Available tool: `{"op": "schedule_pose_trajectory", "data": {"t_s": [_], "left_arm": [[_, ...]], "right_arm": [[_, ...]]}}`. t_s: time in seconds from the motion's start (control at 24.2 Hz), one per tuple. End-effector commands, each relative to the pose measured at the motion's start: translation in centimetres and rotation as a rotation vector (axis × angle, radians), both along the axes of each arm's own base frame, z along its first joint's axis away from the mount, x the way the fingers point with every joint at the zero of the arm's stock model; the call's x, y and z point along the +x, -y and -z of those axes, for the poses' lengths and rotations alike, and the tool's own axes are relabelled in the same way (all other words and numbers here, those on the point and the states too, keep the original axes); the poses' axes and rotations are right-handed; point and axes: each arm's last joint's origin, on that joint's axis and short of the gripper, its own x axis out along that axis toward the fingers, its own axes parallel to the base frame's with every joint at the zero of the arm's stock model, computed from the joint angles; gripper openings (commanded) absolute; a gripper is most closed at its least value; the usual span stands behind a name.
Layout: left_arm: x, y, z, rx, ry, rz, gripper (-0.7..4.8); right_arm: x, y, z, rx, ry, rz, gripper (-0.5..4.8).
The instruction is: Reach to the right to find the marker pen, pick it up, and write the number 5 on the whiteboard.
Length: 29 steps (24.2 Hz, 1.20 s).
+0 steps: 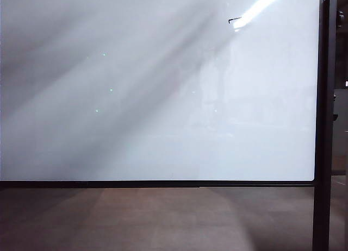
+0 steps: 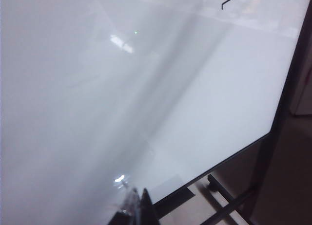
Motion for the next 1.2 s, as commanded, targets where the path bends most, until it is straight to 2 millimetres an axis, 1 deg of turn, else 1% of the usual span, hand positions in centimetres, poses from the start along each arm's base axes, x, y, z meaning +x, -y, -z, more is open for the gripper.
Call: {"op": "schedule_pose_trajectory", "data": {"t_s": [0.04, 0.54, 0.99, 1.2], "left_arm": [[-0.2, 0.0, -0.2, -0.001, -0.001, 0.010, -0.05], [-0.3, 0.0, -0.1, 0.002, -0.007, 0.011, -0.05], [-0.3, -0.1, 0.2, 0.020, -0.035, 0.010, -0.05], [-0.3, -0.1, 0.2, 0.020, -0.036, 0.010, -0.05]], "right_arm": [[0.4, -0.2, 0.0, 0.004, 0.011, 0.021, -0.06], [2.2, -0.5, 1.3, -0.005, 0.002, 0.070, -0.06], [2.6, -0.6, 1.1, -0.007, 0.064, 0.072, -0.06], [3.3, -0.4, 1.3, -0.003, 0.080, 0.091, -0.06]]}}
